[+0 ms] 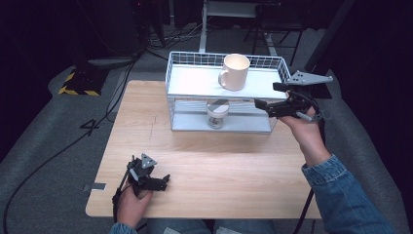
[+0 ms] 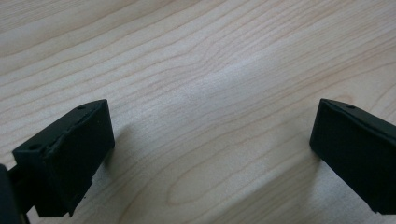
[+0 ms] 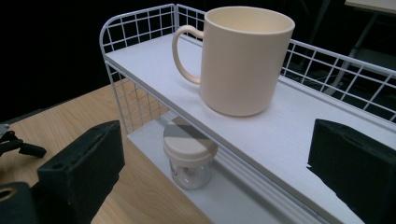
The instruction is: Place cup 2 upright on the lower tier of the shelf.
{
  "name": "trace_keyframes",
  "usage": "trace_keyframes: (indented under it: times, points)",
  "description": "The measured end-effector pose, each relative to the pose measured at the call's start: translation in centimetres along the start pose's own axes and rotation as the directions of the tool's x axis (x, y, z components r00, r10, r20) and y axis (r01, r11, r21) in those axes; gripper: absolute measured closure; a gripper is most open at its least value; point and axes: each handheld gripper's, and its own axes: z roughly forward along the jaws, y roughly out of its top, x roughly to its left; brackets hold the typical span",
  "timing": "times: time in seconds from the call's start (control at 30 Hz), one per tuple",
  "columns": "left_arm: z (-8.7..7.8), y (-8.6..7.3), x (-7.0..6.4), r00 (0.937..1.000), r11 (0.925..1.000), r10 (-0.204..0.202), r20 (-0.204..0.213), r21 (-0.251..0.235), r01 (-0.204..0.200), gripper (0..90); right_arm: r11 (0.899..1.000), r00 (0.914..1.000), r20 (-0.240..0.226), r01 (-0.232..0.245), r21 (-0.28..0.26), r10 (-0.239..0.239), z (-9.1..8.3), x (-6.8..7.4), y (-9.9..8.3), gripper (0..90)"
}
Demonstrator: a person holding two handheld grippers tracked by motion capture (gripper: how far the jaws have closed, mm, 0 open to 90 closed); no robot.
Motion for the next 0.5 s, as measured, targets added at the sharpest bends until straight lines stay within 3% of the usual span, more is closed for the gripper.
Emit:
trace_keyframes:
  times: [0.3,0.5]
  points:
    - [0.4,0.5,0.9,0.9995,0.9997,0.023,0.021,0.002,-0.023,0.3,1.000,0.9999,0.011,-0.006,0.024,0.006,-2.1,-0.3,-2.6,4.7]
    - [0.6,0.7,1.1,0.9997,0.9999,0.015,0.019,0.000,-0.015,0.3,0.999,0.9996,0.011,-0.028,0.041,0.028,-3.7,-0.4,-4.4,10.9]
